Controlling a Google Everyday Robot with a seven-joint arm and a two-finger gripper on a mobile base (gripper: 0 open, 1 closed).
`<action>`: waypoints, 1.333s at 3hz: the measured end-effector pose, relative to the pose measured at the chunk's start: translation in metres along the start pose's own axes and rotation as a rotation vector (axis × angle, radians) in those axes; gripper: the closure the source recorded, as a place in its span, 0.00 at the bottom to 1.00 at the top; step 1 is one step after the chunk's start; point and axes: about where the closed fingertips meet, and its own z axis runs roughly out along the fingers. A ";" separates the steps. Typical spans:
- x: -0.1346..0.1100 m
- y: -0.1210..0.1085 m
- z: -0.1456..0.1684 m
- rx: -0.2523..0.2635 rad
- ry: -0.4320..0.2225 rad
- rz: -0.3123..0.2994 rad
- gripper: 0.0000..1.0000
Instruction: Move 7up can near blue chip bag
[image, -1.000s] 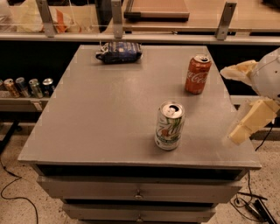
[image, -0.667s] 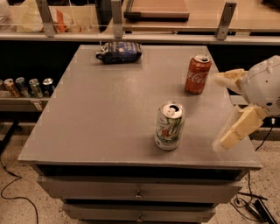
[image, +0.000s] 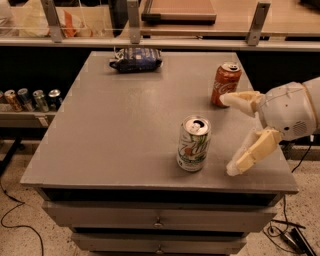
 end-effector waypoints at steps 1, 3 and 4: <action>-0.002 0.001 0.011 -0.042 -0.095 -0.003 0.00; -0.007 0.008 0.028 -0.051 -0.230 -0.029 0.00; -0.007 0.011 0.036 -0.041 -0.271 -0.032 0.00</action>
Offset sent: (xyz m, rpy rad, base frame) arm -0.0024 0.0254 -0.0098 0.2649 -0.0284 0.0940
